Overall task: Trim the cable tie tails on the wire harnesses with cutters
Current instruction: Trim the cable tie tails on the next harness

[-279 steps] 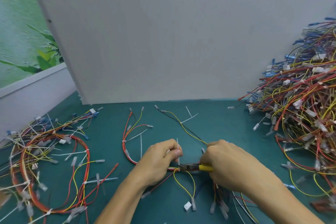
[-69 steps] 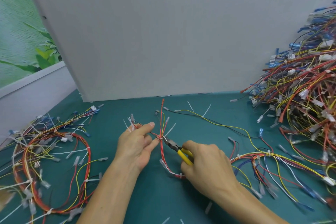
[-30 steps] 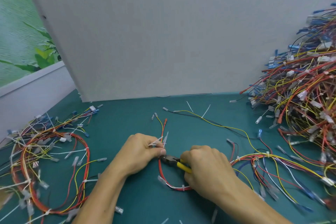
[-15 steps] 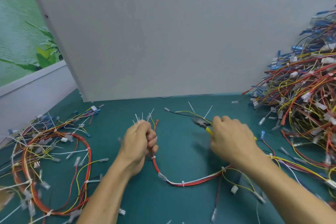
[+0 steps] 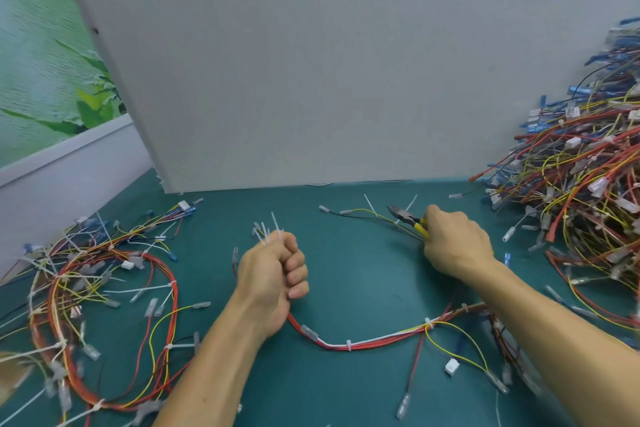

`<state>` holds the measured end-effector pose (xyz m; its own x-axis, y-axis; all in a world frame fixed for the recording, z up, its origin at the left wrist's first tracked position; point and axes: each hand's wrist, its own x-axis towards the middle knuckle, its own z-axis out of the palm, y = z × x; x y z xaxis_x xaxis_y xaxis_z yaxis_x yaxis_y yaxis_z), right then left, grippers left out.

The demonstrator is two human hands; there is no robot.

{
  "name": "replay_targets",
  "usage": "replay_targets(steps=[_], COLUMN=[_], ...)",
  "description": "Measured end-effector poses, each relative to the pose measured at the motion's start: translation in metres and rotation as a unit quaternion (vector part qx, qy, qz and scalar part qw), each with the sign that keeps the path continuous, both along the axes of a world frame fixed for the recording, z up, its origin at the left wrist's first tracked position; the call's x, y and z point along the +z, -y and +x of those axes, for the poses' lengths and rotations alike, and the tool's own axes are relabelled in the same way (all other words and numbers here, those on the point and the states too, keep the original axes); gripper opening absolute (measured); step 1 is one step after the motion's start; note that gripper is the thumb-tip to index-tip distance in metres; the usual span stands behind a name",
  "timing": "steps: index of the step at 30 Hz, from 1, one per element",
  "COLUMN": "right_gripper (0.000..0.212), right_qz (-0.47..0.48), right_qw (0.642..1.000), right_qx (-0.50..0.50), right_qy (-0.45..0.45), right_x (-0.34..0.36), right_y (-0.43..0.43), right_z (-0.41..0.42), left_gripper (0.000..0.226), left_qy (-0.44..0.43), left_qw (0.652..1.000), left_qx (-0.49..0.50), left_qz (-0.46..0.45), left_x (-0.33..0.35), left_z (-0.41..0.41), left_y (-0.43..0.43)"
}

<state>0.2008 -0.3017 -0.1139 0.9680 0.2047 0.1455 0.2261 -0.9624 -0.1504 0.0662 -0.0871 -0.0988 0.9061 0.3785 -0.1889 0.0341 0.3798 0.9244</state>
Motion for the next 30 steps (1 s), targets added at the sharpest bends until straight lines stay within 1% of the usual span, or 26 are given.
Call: replay_targets(steps=[4,7,9,10,11,12,13,15,17,19,21,23,24,26,28,30], right_gripper=[0.010,0.009,0.008,0.009,0.011,0.014,0.018,0.023,0.021,0.021,0.017,0.014,0.013,0.011,0.012,0.011], right_qz=[-0.020,-0.025,-0.035,-0.055,-0.083,-0.106,-0.130,-0.127,-0.114,-0.105,-0.086,-0.069,-0.061,-0.048,-0.040,-0.040], right_qw=[0.999,0.998,0.997,0.996,0.991,0.980,0.965,0.934,0.908,0.892,0.887,0.884,0.885,0.887,0.890,0.895], right_qx=[0.034,0.048,0.062,0.075,0.096,0.128,0.164,0.237,0.301,0.342,0.362,0.373,0.377,0.380,0.381,0.377], right_qy=[-0.017,-0.025,-0.014,0.008,0.048,0.108,0.161,0.236,0.268,0.277,0.275,0.271,0.267,0.259,0.249,0.236], right_x=[0.001,0.000,0.000,0.000,0.001,0.001,0.002,0.006,0.004,-0.001,-0.006,-0.010,-0.010,-0.010,-0.011,-0.010], right_y=[-0.001,-0.003,-0.002,-0.002,-0.001,-0.001,-0.001,-0.001,-0.001,0.001,0.003,0.006,0.007,0.008,0.008,0.008], right_z=[0.000,-0.001,-0.005,-0.007,-0.011,-0.015,-0.020,-0.036,-0.052,-0.068,-0.083,-0.093,-0.097,-0.103,-0.106,-0.108], left_gripper=[0.023,0.016,0.026,0.031,0.032,0.031,0.028,0.025,0.022,0.020,0.024,0.022,0.019,0.026,0.030,0.026], left_qy=[0.017,0.039,0.045,0.047,0.050,0.057,0.065,0.081,0.089,0.096,0.115,0.111,0.102,0.080,0.078,0.088], left_qw=[0.998,0.996,0.996,0.996,0.996,0.994,0.992,0.981,0.956,0.921,0.889,0.858,0.842,0.814,0.791,0.777], left_qx=[0.022,0.032,0.035,0.042,0.051,0.060,0.071,0.094,0.115,0.117,0.078,0.007,-0.034,-0.100,-0.144,-0.169], left_qz=[0.048,0.076,0.073,0.067,0.062,0.066,0.083,0.152,0.256,0.358,0.436,0.502,0.529,0.567,0.589,0.601], left_x=[0.000,-0.002,-0.004,-0.006,-0.007,-0.009,-0.011,-0.014,-0.014,-0.013,-0.013,-0.013,-0.014,-0.016,-0.018,-0.020], left_z=[0.000,0.003,0.005,0.007,0.008,0.010,0.011,0.013,0.012,0.010,0.007,0.002,0.000,-0.001,-0.001,0.000], left_y=[0.000,0.001,0.000,-0.001,-0.002,-0.003,-0.004,-0.006,-0.007,-0.008,-0.007,-0.004,-0.003,0.000,0.002,0.006])
